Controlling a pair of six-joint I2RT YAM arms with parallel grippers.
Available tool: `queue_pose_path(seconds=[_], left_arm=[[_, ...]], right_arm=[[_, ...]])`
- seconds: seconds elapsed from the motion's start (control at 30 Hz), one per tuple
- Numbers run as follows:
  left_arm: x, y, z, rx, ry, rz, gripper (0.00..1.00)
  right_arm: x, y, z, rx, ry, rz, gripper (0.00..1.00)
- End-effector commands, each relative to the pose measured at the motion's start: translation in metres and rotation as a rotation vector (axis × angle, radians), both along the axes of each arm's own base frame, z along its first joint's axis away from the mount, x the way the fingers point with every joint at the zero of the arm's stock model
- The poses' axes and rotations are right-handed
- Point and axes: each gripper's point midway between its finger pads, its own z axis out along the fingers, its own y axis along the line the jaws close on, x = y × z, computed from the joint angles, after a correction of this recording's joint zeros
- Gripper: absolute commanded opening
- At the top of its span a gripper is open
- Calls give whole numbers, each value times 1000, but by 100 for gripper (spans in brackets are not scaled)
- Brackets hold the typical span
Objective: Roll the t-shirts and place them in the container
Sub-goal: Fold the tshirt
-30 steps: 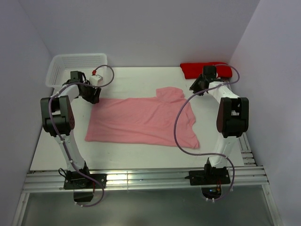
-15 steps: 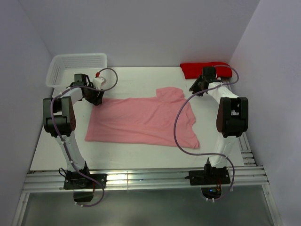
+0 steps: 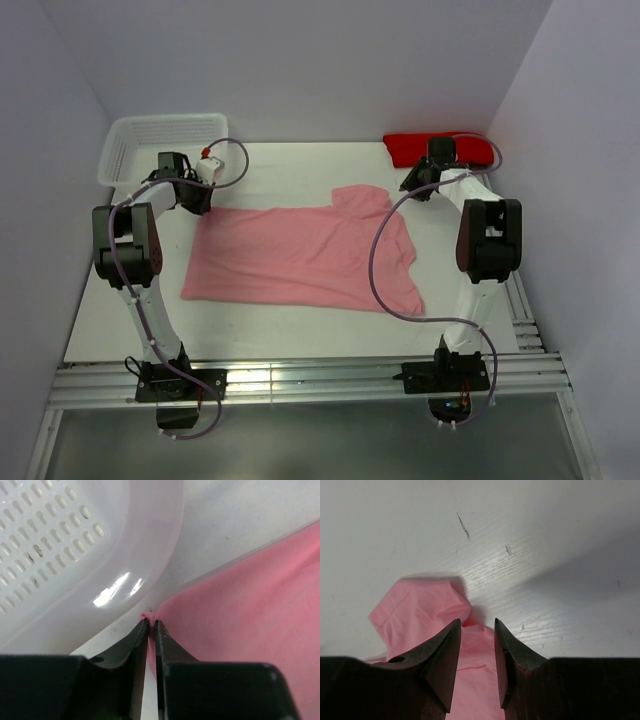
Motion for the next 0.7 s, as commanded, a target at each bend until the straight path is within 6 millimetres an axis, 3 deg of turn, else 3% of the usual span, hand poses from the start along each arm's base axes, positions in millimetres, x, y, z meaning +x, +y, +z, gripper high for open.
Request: queue_pose_path(seconds=[0.0,0.23,0.33,0.37,0.67], left_arm=[[24,-4,13,-9,-78,-3,16],[22,-3,11,0,-67,-4,1],[21,-3,12,0,-66,-9,0],[21,-3,12,1,-66,-10,0],[16,-7,17,4,-66,-21,0]], right_arm=[[13,4,8,5,-17,47,41],[21,20,-9,40,6,106,48],[26,23,-14,44,14,117,51],[24,37,-15,43,23,147,51],[39,50,-20,44,33,171,52]])
